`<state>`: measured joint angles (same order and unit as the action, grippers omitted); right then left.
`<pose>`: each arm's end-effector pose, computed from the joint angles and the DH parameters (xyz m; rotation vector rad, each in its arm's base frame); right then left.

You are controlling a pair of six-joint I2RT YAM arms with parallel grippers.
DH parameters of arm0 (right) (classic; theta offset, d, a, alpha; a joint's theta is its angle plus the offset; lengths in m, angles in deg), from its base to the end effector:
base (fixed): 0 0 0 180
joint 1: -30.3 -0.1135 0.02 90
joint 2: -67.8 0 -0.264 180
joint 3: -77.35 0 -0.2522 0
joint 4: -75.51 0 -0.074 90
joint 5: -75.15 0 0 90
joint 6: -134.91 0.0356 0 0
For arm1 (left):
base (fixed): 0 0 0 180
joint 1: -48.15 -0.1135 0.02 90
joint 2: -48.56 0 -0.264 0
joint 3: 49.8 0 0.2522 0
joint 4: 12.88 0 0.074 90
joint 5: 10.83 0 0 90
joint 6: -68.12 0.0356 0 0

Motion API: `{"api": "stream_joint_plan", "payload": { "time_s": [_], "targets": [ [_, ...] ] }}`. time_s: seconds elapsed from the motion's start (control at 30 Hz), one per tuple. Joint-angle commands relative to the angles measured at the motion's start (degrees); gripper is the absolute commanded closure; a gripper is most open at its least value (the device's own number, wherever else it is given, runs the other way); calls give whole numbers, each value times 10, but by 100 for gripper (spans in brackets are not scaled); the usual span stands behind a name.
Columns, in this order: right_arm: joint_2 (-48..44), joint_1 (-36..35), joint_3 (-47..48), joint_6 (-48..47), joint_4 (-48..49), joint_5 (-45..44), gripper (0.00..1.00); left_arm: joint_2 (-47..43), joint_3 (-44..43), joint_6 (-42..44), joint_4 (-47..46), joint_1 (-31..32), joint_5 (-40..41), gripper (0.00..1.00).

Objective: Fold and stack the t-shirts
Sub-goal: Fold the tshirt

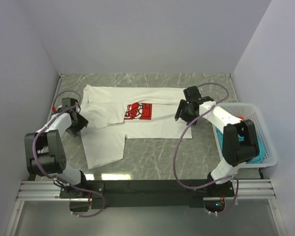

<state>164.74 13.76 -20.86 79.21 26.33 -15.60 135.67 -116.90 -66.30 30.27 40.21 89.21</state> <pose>0.3288 0.0971 0.2109 0.4240 2.6873 0.2500 0.2892 0.0466 0.1936 -1.2159 2.3477 0.0231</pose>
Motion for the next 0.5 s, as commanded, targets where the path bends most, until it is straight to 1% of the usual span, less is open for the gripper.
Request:
{"api": "stream_joint_plan", "payload": {
  "time_s": [0.0,0.1,0.37,0.43,0.47],
  "targets": [
    [-53,-4,-44,-8,25,6,30,-11,46,2,-35,-11,-22,37],
    [-83,-3,-77,-9,27,22,32,-1,49,13,-42,-15,-27,41],
    [-114,-1,-131,4,38,25,32,23,52,39,-42,-15,-14,45],
    [-118,4,-142,11,40,25,33,21,60,42,-48,-15,-13,48],
    [-120,6,-146,15,40,15,35,20,65,45,-50,-15,-13,50]
  ]
}}
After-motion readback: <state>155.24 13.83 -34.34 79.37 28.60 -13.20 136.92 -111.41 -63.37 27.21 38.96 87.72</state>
